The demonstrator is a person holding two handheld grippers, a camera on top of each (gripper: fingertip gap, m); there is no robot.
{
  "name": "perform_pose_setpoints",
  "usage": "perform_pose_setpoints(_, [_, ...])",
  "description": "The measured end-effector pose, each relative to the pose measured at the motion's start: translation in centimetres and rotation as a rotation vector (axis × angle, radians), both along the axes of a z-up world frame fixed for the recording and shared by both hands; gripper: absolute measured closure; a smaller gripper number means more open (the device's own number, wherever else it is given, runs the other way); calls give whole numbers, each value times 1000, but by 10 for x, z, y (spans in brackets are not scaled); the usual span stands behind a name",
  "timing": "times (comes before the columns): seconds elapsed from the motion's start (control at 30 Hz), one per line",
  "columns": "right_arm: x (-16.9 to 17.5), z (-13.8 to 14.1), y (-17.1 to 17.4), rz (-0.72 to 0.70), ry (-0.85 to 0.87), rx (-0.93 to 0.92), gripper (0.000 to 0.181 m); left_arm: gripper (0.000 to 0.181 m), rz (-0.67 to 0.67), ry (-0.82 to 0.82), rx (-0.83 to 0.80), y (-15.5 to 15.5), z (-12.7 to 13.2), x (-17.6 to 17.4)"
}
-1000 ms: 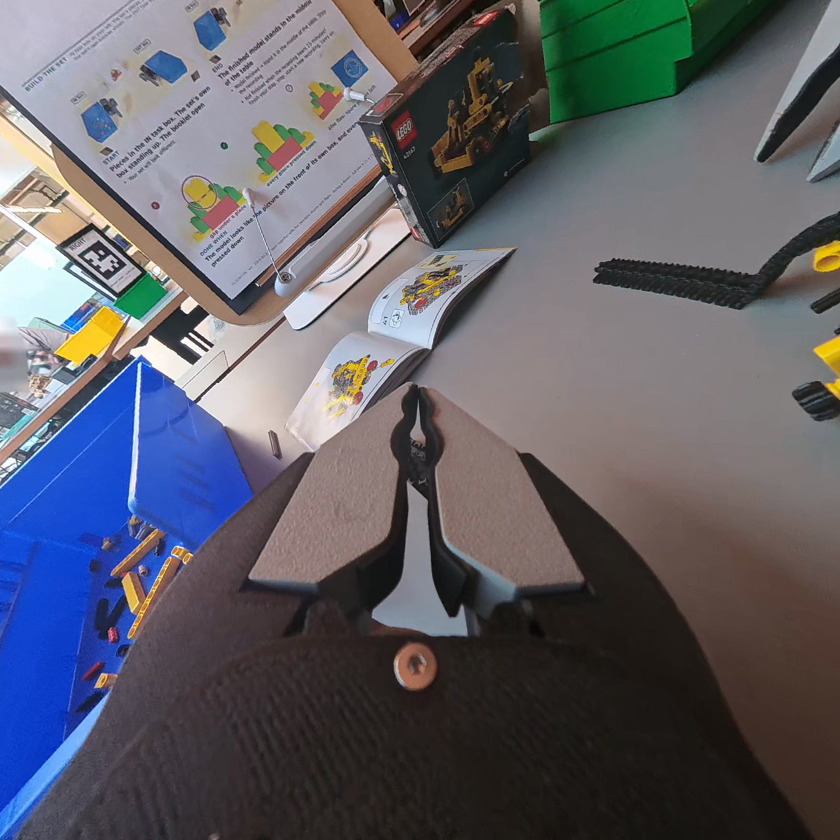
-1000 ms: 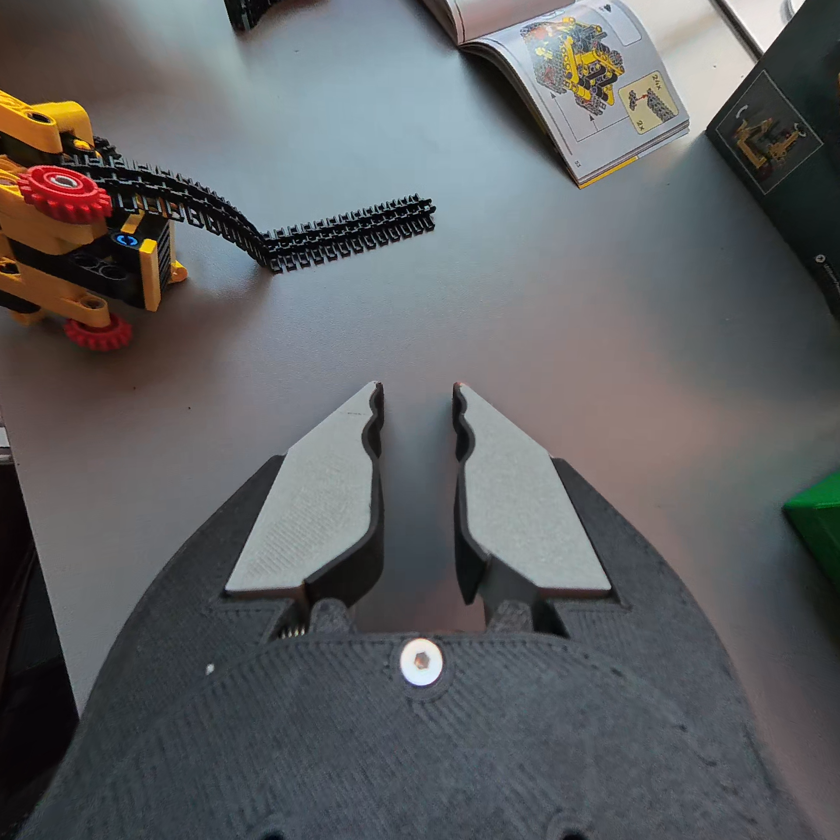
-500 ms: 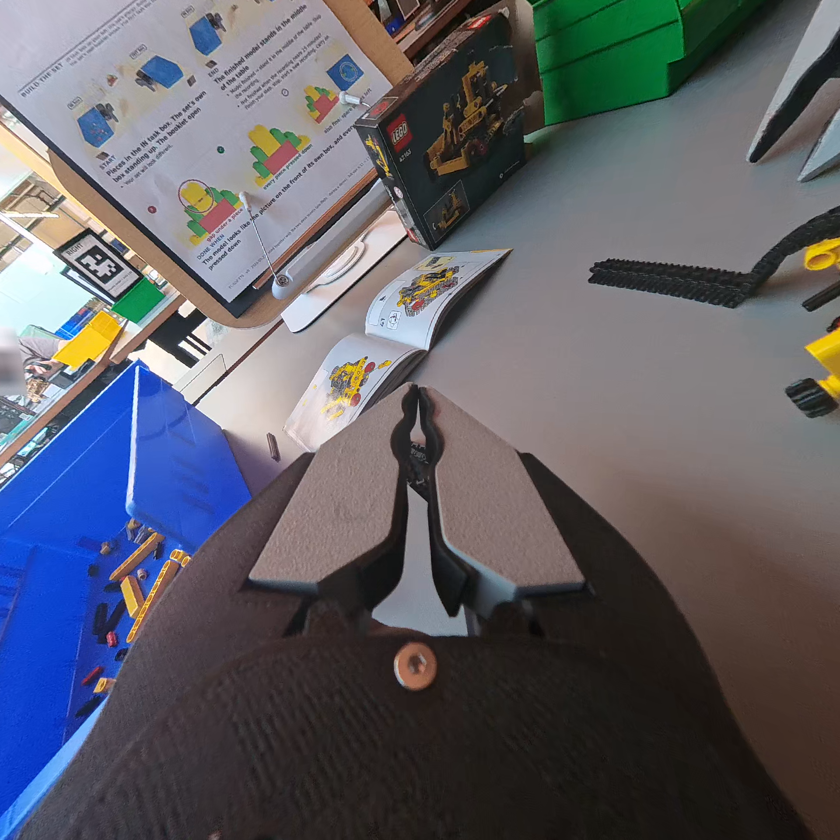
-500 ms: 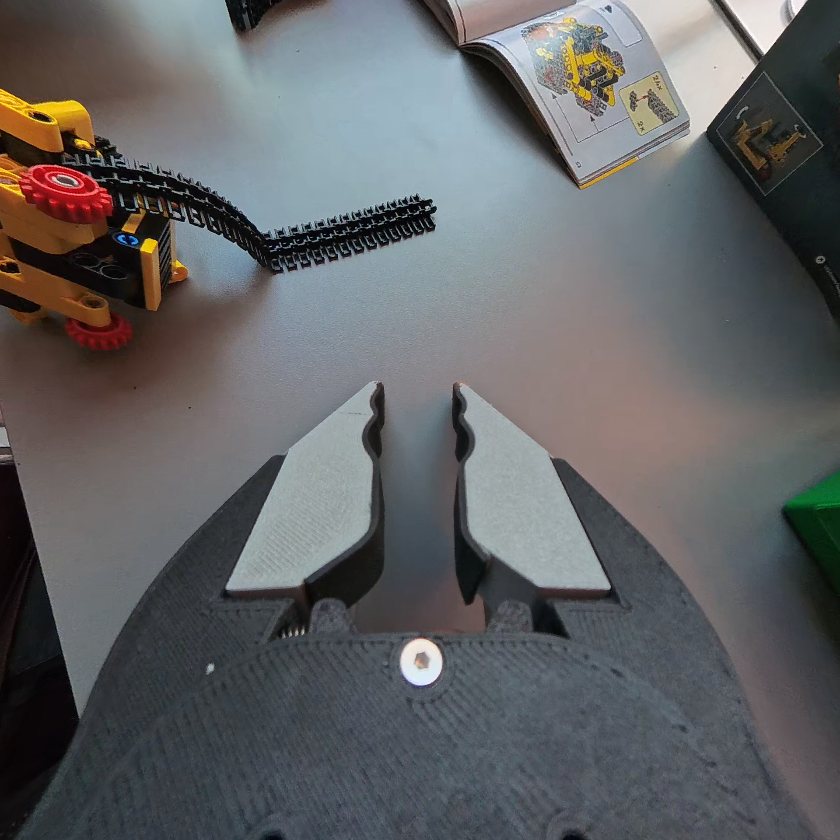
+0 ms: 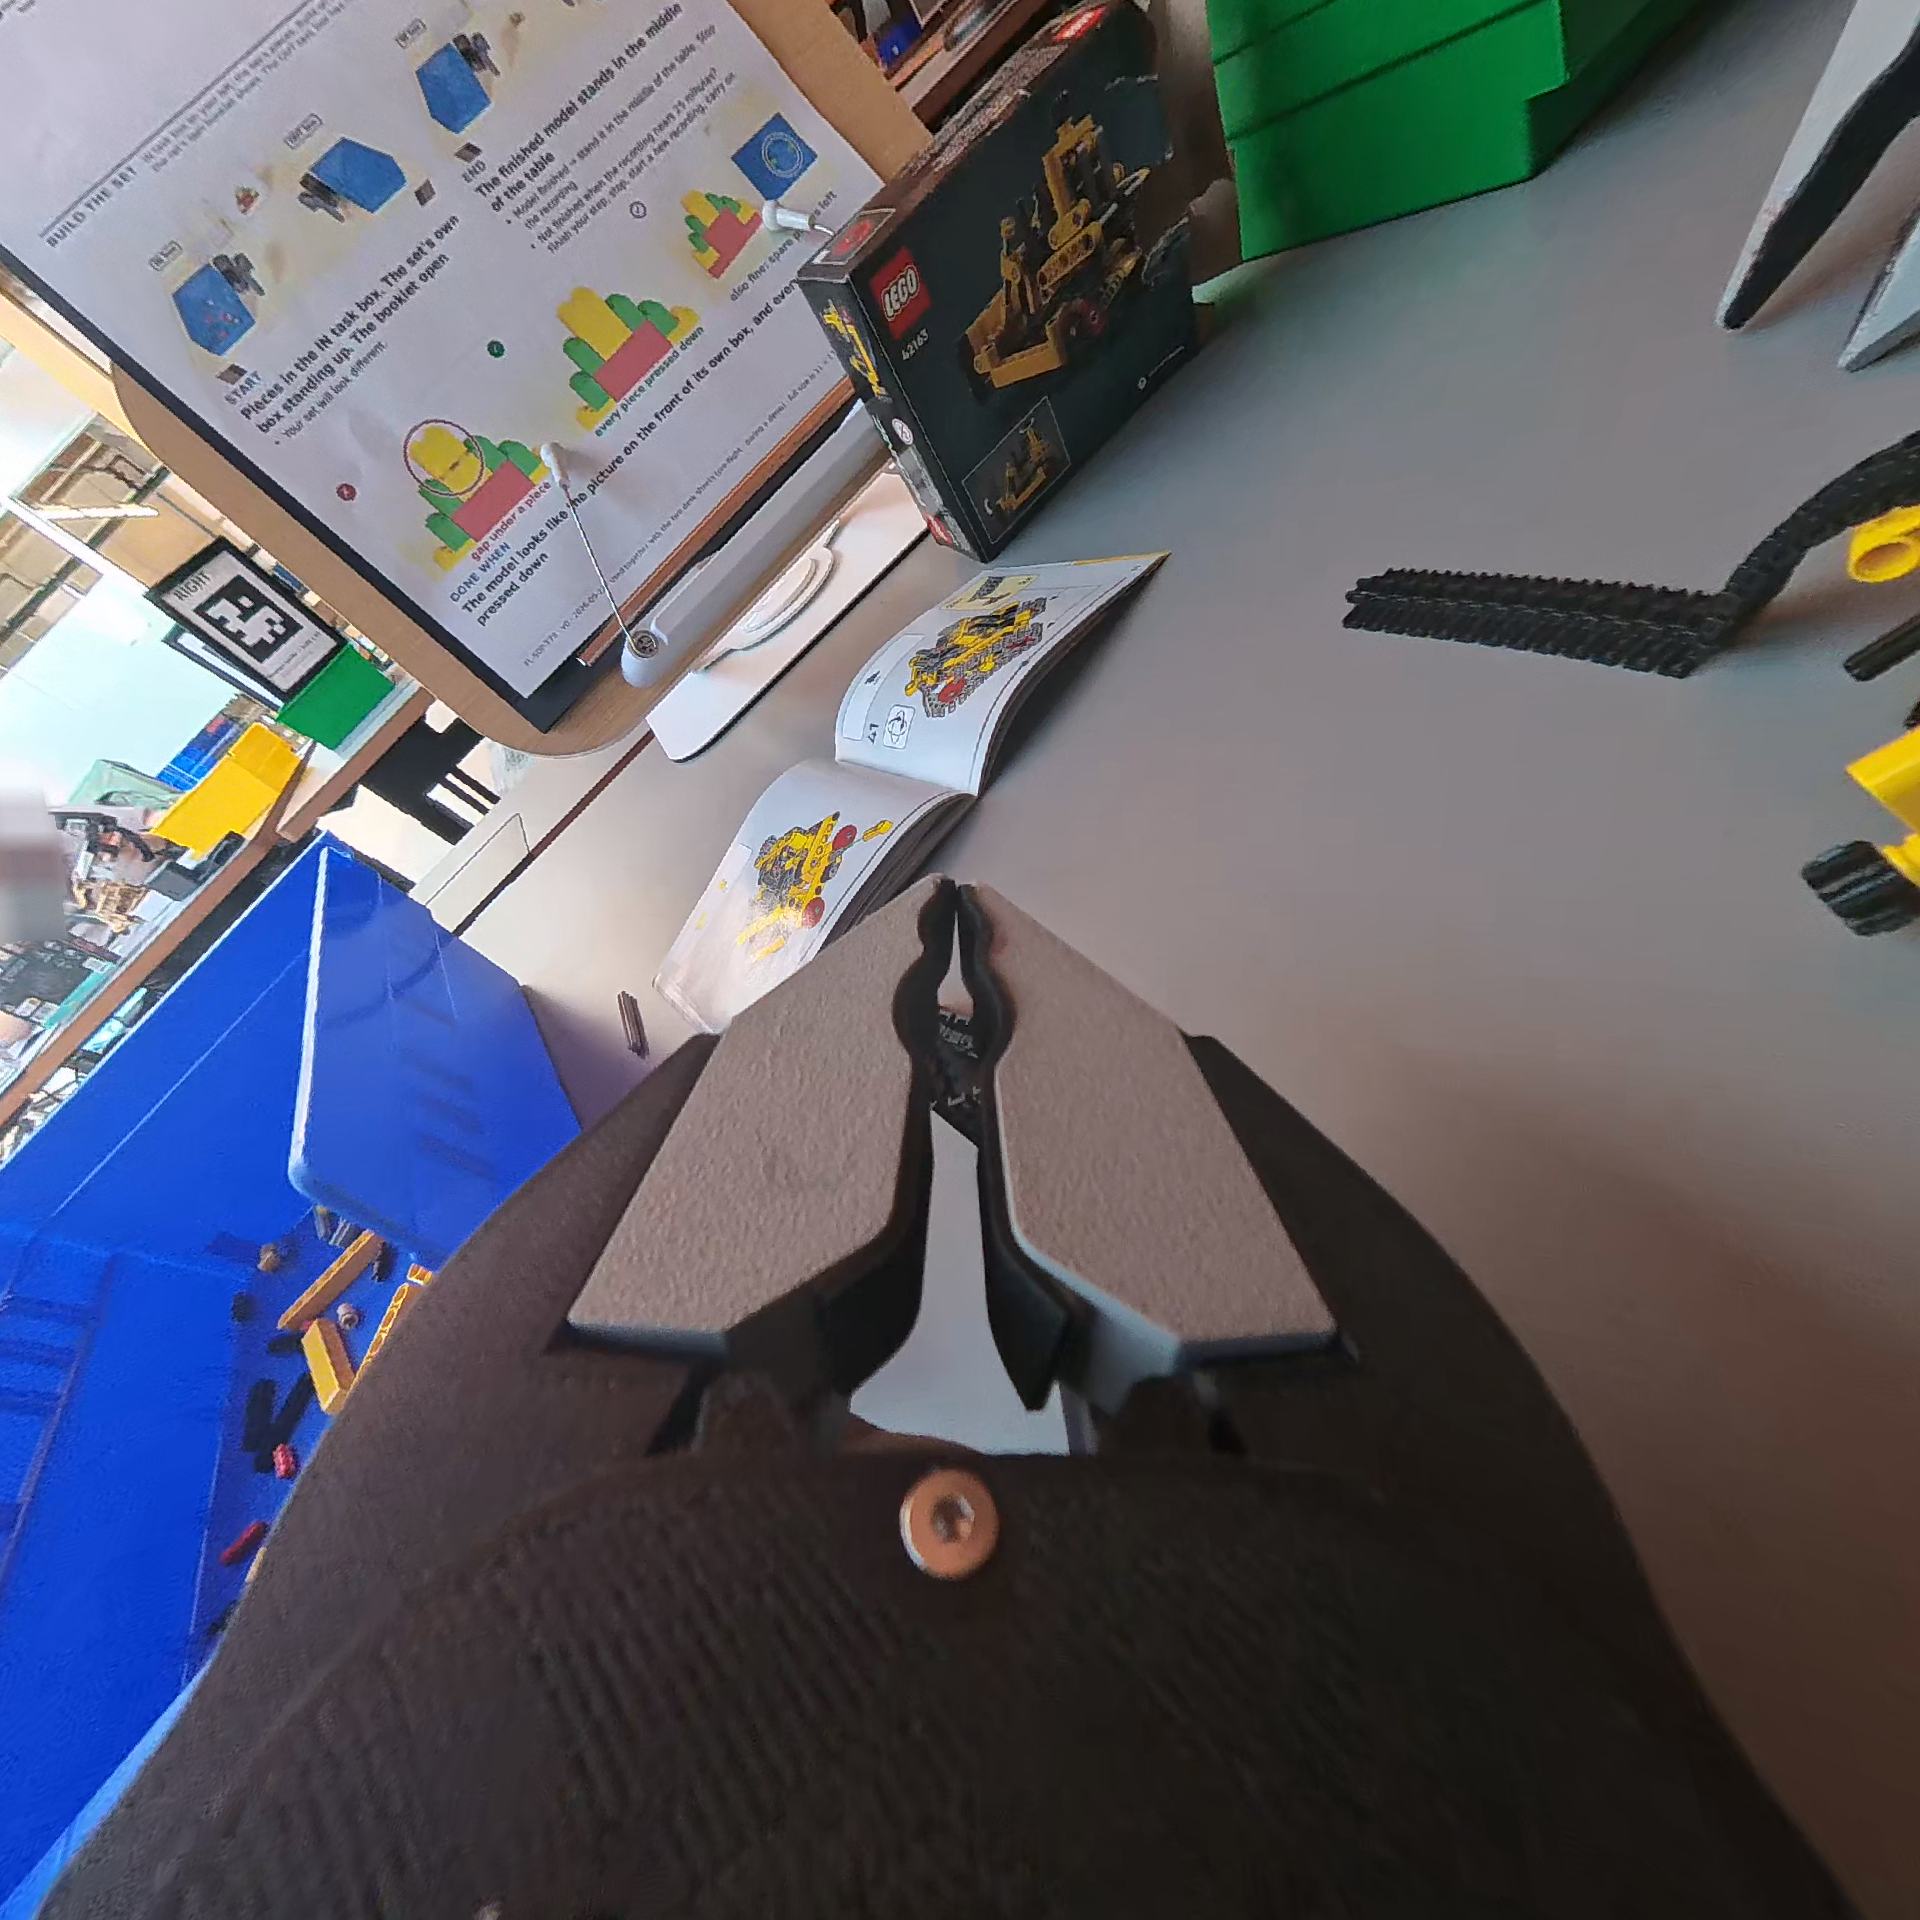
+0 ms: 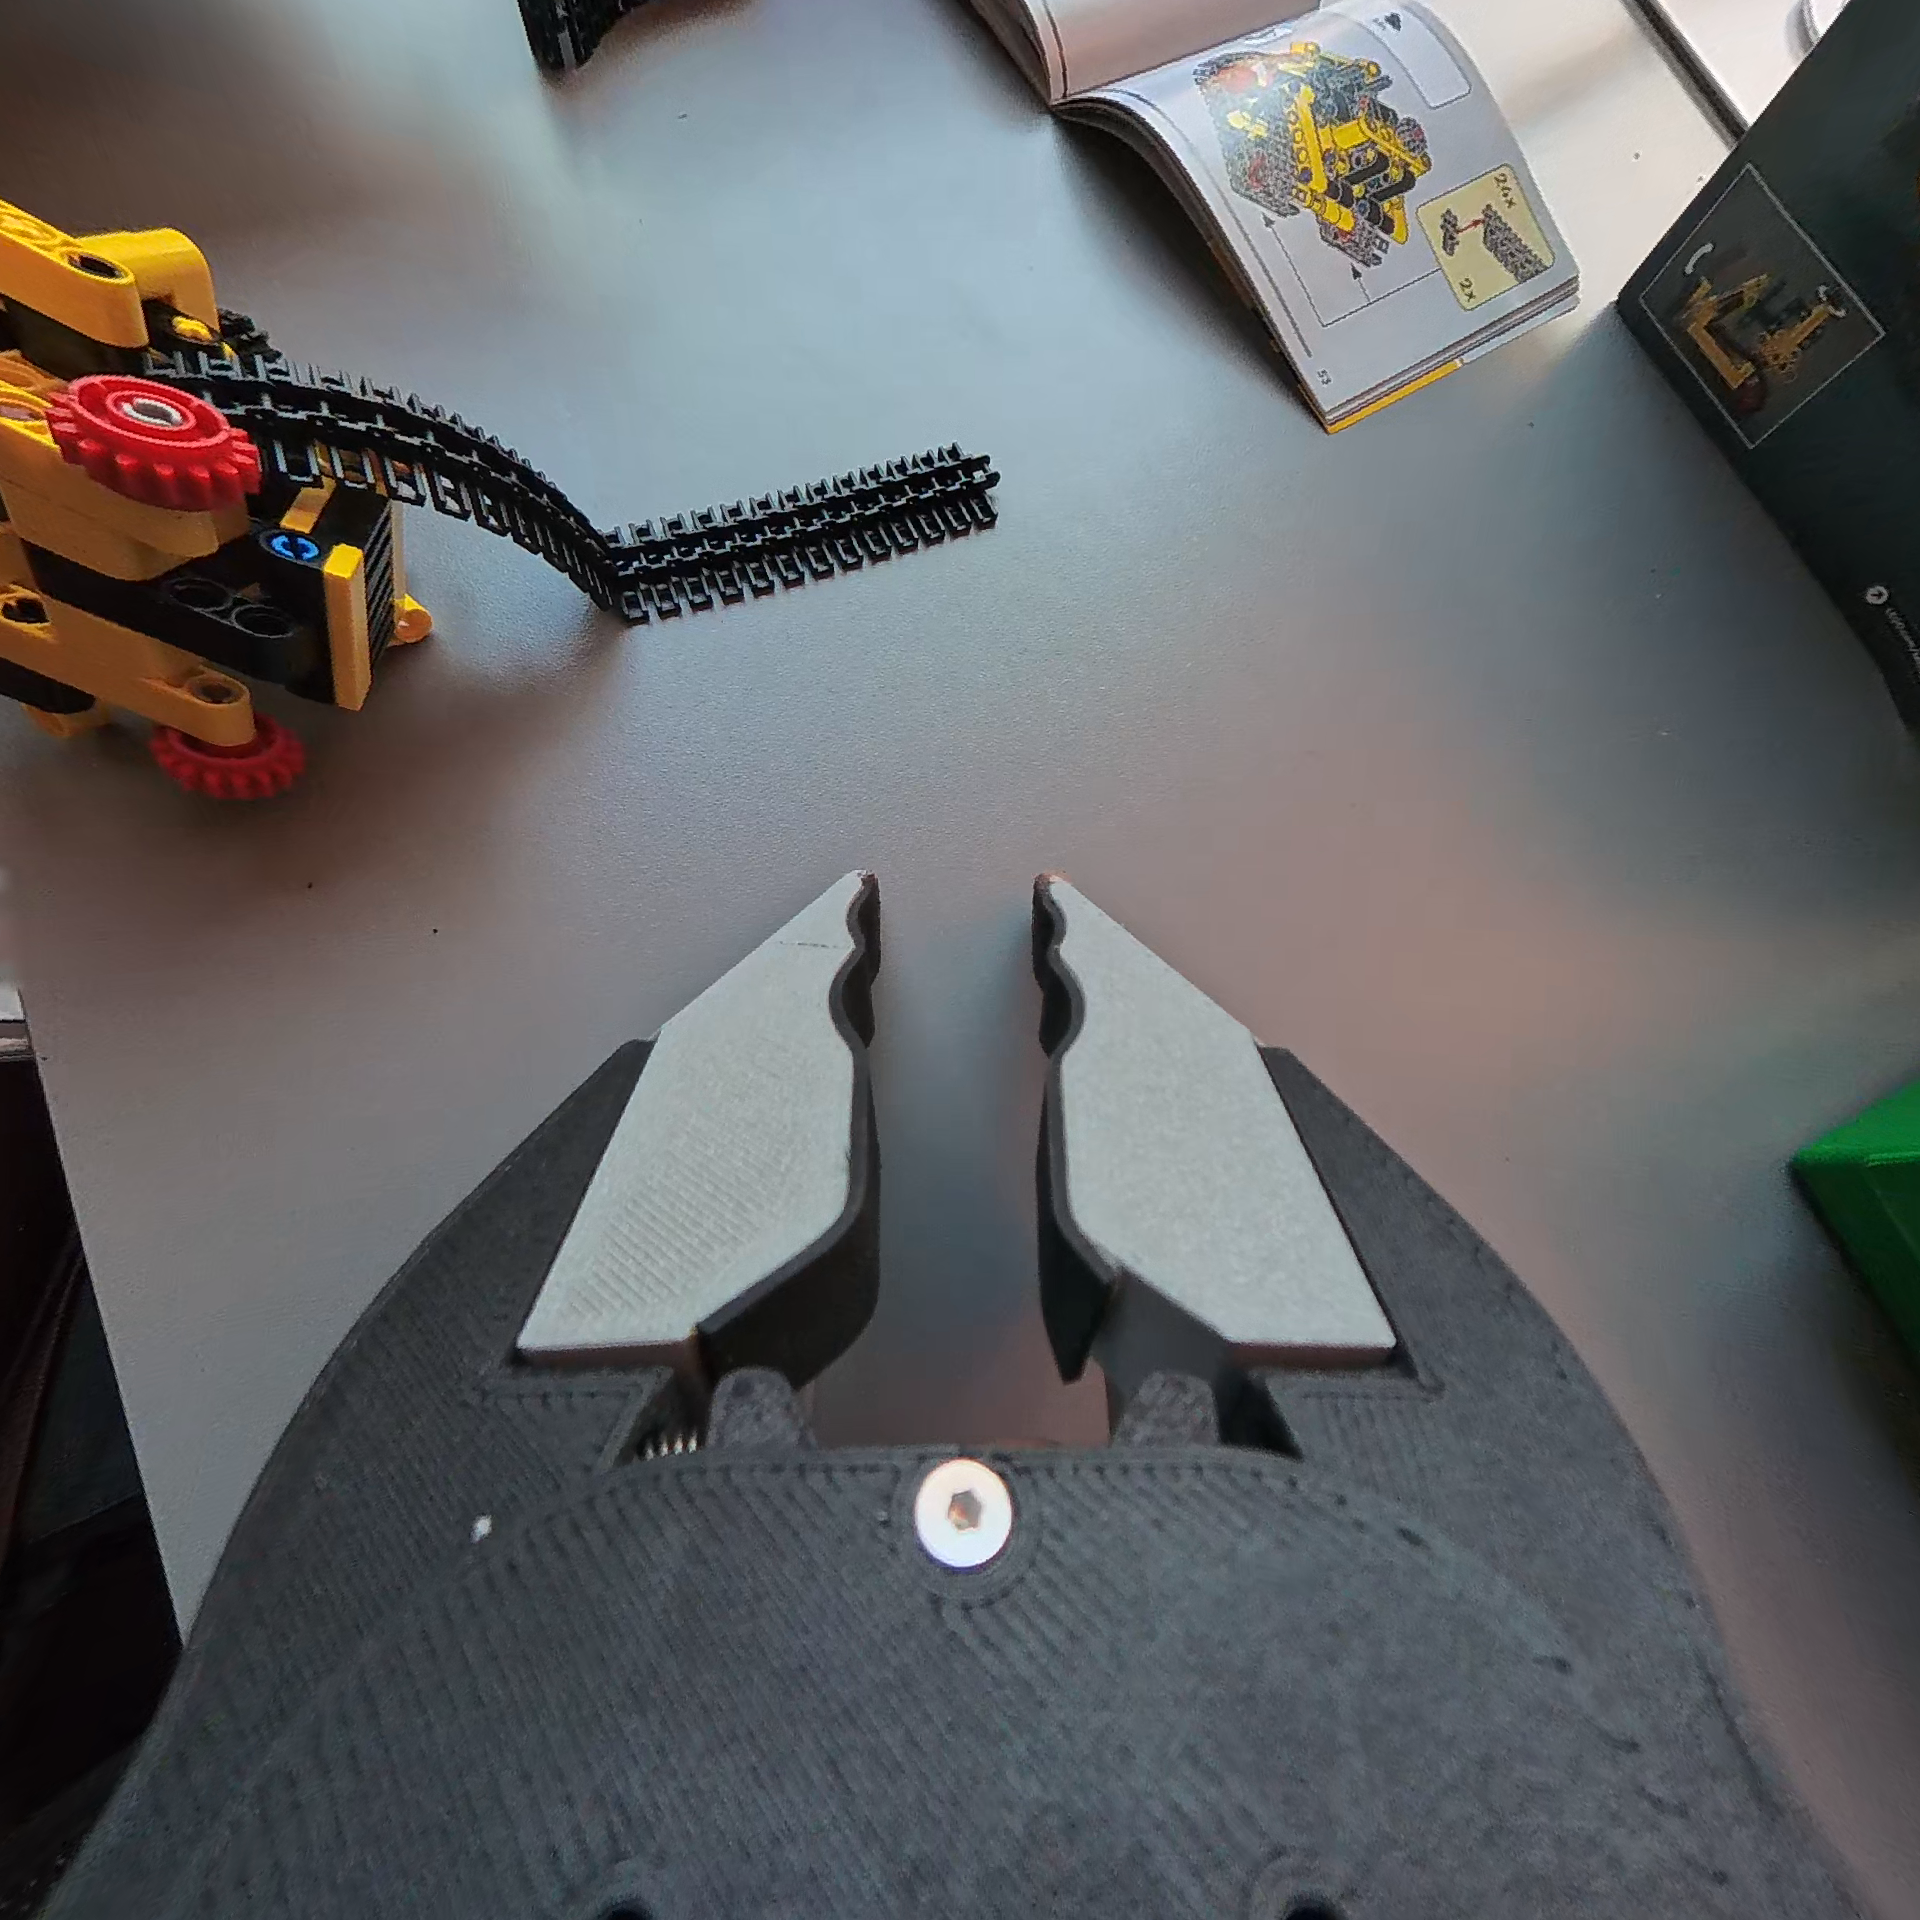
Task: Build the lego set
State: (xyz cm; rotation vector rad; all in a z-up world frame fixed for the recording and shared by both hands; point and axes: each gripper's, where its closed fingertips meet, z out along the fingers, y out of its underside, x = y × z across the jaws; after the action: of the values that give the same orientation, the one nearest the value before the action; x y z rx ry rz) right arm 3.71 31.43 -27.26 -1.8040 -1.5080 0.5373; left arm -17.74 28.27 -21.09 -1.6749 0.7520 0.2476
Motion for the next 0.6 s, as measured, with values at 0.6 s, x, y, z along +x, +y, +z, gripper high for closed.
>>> perform_pose_setpoints(0.6, [0,0,0,-1,0,0,155,181,0,2,3,0,0,0])
